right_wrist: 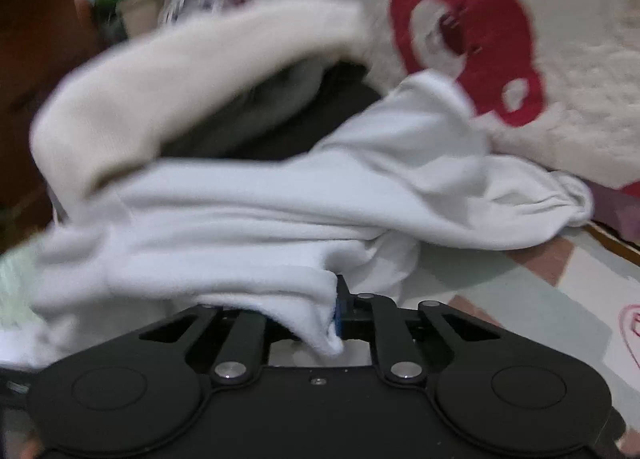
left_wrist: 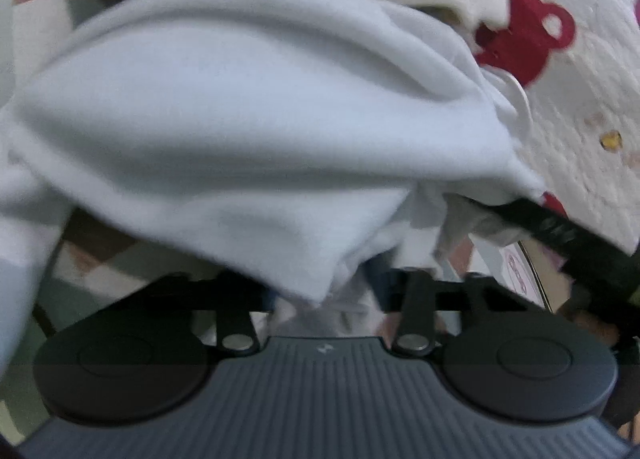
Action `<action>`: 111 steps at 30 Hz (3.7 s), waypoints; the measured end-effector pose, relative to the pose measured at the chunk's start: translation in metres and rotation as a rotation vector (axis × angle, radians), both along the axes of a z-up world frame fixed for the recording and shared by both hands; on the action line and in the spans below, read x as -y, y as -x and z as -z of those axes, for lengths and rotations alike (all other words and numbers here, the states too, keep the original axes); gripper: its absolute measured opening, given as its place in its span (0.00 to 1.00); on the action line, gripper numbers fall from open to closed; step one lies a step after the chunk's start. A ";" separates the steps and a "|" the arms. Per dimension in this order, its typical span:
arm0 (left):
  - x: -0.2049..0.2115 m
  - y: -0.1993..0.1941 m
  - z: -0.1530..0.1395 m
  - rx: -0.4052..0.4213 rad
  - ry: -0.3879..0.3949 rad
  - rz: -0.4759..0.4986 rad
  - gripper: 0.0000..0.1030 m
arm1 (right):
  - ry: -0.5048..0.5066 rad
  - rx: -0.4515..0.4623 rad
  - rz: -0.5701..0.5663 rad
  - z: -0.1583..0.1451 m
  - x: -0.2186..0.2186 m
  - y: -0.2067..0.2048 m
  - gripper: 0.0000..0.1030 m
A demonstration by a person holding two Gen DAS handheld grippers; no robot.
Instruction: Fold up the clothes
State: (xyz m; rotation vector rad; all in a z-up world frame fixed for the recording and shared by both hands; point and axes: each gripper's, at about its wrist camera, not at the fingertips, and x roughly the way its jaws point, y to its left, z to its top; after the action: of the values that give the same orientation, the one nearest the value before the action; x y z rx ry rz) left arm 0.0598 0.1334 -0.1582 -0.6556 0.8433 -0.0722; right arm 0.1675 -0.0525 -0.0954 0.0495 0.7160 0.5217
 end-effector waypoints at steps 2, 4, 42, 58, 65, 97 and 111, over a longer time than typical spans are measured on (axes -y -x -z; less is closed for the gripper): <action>0.014 0.000 -0.014 0.032 -0.025 0.047 0.21 | -0.044 0.035 0.042 -0.015 0.016 0.013 0.12; 0.030 0.003 -0.032 0.077 -0.051 0.105 0.19 | -0.068 0.088 0.085 -0.031 0.030 0.032 0.12; 0.159 0.073 -0.079 -0.134 -0.091 0.647 0.51 | 0.212 -0.022 0.607 -0.066 0.267 0.316 0.45; 0.147 0.073 -0.080 -0.141 -0.041 0.604 0.51 | 0.366 -0.100 0.005 -0.030 0.131 0.255 0.50; 0.152 0.074 -0.081 -0.041 -0.080 0.626 0.51 | 0.590 -0.117 -0.005 0.000 0.124 0.233 0.50; 0.184 0.091 -0.085 0.065 -0.067 0.780 0.54 | 0.262 0.128 0.716 -0.104 0.293 0.269 0.10; 0.198 0.099 -0.076 0.057 -0.103 0.832 0.54 | 0.301 0.134 1.026 -0.099 0.390 0.330 0.09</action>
State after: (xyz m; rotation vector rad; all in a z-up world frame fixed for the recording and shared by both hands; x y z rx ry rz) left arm -0.0392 -0.0645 -0.0822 -0.1698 1.0112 -0.7880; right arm -0.1622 -0.4427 0.0038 0.0911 0.5418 -0.5599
